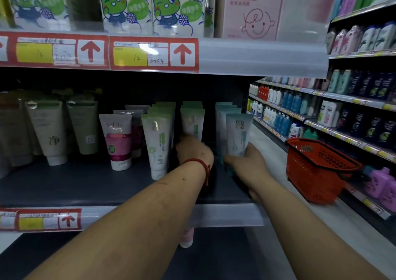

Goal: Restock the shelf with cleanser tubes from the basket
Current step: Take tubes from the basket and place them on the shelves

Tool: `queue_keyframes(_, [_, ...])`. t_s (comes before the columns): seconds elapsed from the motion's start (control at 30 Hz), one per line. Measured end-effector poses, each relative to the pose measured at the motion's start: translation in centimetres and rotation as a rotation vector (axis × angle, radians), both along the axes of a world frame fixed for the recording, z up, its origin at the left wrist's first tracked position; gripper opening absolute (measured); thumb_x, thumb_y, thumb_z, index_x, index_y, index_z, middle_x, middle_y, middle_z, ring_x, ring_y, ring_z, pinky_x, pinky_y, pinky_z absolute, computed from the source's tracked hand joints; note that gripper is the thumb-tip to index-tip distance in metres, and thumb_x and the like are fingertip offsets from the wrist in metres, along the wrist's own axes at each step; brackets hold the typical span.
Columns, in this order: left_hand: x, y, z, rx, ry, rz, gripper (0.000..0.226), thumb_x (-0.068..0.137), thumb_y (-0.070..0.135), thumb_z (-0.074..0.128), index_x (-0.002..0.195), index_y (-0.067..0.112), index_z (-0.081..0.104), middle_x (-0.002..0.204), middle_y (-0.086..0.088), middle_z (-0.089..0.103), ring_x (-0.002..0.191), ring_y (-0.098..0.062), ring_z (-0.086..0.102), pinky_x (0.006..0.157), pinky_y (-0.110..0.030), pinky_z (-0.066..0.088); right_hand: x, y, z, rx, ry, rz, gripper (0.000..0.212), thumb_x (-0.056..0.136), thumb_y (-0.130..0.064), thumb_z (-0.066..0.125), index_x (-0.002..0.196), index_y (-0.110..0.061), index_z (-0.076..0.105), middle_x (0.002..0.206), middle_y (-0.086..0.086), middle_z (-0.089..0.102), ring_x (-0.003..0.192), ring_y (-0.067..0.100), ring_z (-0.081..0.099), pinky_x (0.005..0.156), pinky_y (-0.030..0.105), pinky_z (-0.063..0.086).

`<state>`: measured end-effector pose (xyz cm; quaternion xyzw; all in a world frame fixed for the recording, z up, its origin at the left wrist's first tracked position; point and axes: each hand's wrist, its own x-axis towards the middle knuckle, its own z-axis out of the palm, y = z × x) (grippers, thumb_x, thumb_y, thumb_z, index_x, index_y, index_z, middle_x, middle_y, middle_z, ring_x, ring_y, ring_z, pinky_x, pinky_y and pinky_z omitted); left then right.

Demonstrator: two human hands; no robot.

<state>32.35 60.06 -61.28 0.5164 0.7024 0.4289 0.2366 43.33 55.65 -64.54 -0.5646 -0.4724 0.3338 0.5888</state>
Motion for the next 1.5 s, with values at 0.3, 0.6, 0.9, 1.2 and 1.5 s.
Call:
queue_keyframes(0.3, [-0.6, -0.4, -0.5, 0.007, -0.064, -0.022, 0.041, 0.099, 0.014, 0.061, 0.132, -0.005, 0.045, 0.135, -0.023, 0.058, 0.122, -0.035, 0.060, 0.091, -0.040, 0.052, -0.1, -0.2, 0.1, -0.011, -0.056, -0.025, 0.036, 0.084, -0.001, 0.071, 0.114, -0.014, 0.055, 0.099, 0.002, 0.065, 0.080, 0.011, 0.060, 0.067, 0.025, 0.053])
queue_keyframes(0.6, [-1.2, -3.3, -0.4, 0.038, -0.061, -0.104, 0.044, 0.098, 0.017, 0.064, 0.134, -0.001, 0.045, 0.136, -0.019, 0.057, 0.122, -0.033, 0.060, 0.093, -0.036, 0.050, -0.3, -0.6, 0.4, -0.041, -0.038, -0.026, 0.039, 0.083, 0.000, 0.071, 0.116, -0.013, 0.057, 0.106, 0.007, 0.067, 0.088, 0.015, 0.064, 0.074, 0.030, 0.055])
queue_keyframes(0.9, [-7.2, -9.9, -1.1, 0.178, -0.044, -0.250, 0.031, 0.093, 0.028, 0.071, 0.115, 0.012, 0.056, 0.112, -0.005, 0.064, 0.100, -0.024, 0.065, 0.086, -0.040, 0.059, -0.9, -1.6, 1.1, -0.063, -0.064, -0.033, 0.037, 0.086, 0.000, 0.070, 0.117, -0.013, 0.056, 0.106, 0.007, 0.064, 0.082, 0.010, 0.059, 0.063, 0.024, 0.048])
queue_keyframes(1.2, [-12.4, -9.0, -2.8, 0.241, -0.086, -0.158, 0.042, 0.083, 0.035, 0.081, 0.115, 0.015, 0.062, 0.113, -0.003, 0.070, 0.100, -0.021, 0.068, 0.084, -0.039, 0.060, -1.3, -1.8, 1.3, -0.065, -0.113, -0.038, 0.041, 0.089, 0.000, 0.068, 0.125, -0.014, 0.055, 0.112, 0.007, 0.061, 0.096, 0.022, 0.057, 0.064, 0.020, 0.043])
queue_keyframes(1.5, [-13.5, -8.2, -3.7, 0.304, -0.055, -0.149, 0.041, 0.084, 0.039, 0.080, 0.117, 0.018, 0.068, 0.115, -0.005, 0.067, 0.097, -0.018, 0.066, 0.087, -0.038, 0.059, -1.1, -1.4, 1.0, -0.076, -0.114, -0.047, 0.045, 0.087, 0.000, 0.070, 0.130, -0.007, 0.057, 0.117, 0.009, 0.065, 0.101, 0.024, 0.061, 0.073, 0.024, 0.050])
